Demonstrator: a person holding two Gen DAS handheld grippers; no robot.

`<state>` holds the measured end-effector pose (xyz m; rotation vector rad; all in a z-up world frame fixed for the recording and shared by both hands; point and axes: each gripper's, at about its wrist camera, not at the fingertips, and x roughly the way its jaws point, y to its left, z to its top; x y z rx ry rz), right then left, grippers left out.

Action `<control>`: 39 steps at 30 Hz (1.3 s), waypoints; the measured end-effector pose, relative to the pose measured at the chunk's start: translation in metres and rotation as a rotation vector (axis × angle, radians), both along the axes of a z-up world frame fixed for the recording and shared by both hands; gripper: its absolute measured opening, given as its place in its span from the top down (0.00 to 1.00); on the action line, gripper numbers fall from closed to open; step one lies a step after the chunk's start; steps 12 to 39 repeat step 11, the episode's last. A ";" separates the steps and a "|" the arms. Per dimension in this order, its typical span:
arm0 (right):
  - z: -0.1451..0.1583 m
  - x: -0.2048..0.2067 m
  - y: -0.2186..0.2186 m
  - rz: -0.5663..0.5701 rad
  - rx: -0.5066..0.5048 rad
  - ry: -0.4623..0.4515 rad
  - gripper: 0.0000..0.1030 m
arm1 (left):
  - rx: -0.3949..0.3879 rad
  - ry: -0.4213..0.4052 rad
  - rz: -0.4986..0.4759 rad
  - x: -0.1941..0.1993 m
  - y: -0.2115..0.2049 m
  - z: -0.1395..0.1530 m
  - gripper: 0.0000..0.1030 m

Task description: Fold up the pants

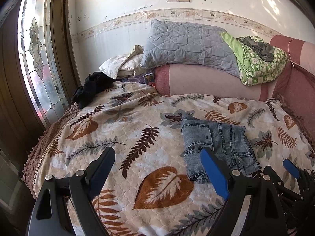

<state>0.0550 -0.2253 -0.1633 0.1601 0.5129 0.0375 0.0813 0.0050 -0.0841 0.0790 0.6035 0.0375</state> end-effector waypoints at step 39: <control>-0.001 0.000 0.005 0.011 -0.017 0.001 0.23 | -0.040 0.030 -0.005 0.008 0.008 -0.007 0.14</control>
